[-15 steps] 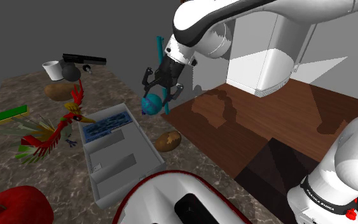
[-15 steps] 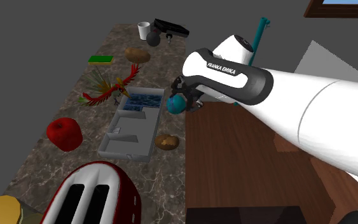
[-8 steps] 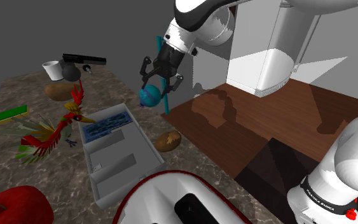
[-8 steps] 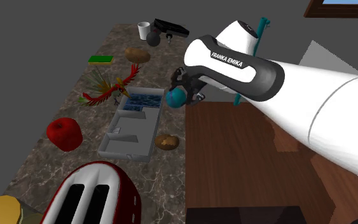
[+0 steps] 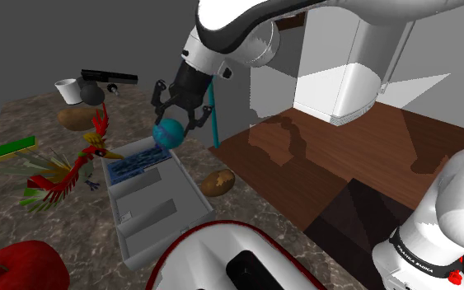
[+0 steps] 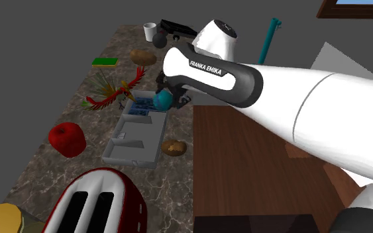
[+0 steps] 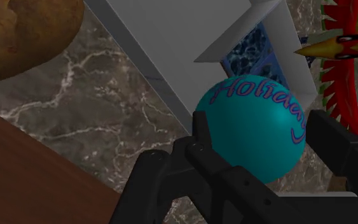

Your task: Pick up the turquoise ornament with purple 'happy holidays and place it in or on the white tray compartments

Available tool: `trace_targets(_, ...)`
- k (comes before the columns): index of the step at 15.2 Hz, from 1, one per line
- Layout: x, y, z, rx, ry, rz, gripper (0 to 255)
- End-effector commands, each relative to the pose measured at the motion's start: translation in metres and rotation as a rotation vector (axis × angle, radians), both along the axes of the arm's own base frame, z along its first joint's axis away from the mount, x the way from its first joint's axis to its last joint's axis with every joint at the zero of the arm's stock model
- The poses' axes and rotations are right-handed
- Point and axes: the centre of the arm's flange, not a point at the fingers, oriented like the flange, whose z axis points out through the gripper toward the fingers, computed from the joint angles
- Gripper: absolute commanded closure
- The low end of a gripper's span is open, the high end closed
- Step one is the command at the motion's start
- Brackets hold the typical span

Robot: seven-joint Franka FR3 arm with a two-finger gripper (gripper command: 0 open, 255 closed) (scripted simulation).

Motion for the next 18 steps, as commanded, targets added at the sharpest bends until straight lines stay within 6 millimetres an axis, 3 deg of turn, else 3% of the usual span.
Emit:
trace_targets(1,0.002,0.027,0.001,0.001,-0.001,-0.002,255)
trace_targets(5,0.006,0.080,-0.002,0.001,-0.001,-0.002,255)
trace_targets(6,0.006,0.084,-0.002,0.001,-0.001,-0.002,255)
trace_targets(18,0.006,0.084,-0.063,0.002,-0.001,-0.002,255)
